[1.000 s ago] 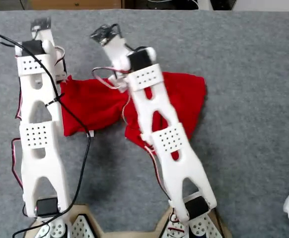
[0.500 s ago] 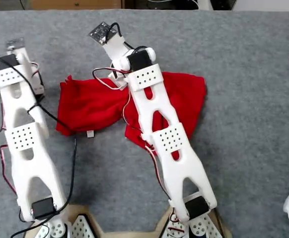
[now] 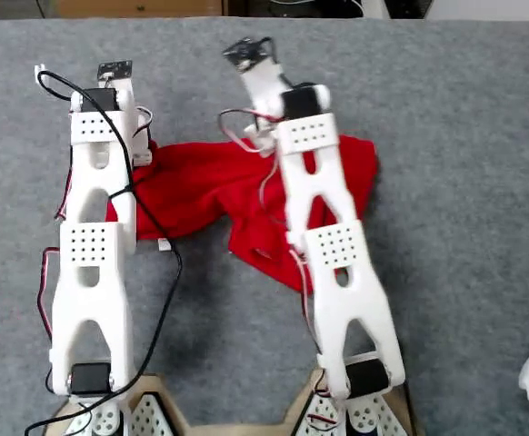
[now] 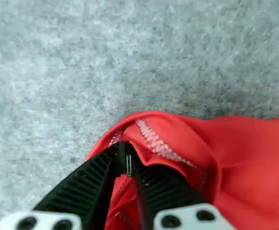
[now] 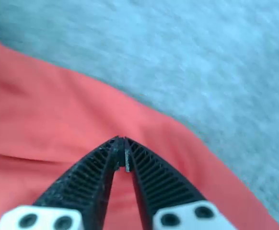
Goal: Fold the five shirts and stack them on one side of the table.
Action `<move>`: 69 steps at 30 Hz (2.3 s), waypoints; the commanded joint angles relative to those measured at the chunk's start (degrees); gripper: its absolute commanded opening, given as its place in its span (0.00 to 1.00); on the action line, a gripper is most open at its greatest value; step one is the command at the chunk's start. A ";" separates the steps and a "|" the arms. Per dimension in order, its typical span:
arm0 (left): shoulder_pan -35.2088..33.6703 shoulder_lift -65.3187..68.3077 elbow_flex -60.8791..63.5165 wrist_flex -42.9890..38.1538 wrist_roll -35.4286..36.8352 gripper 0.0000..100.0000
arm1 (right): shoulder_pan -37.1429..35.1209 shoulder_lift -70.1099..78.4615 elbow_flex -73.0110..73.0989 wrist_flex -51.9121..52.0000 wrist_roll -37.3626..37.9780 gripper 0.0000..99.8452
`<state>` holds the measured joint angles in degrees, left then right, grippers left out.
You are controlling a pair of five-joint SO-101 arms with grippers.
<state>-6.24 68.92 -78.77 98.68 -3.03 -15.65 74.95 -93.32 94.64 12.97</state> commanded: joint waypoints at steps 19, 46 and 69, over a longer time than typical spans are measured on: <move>-0.53 -30.46 11.78 2.29 0.97 0.02 | 7.25 -9.71 -2.15 7.74 0.09 0.01; 1.76 -36.62 71.91 -25.05 0.44 0.02 | 18.59 6.02 -2.15 2.11 3.96 0.01; -2.29 -22.73 21.54 -1.49 -8.18 0.02 | 11.21 -6.73 -2.15 7.74 9.41 0.01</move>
<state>-10.29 47.03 -48.53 92.79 -10.77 -2.02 76.53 -93.41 100.44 22.37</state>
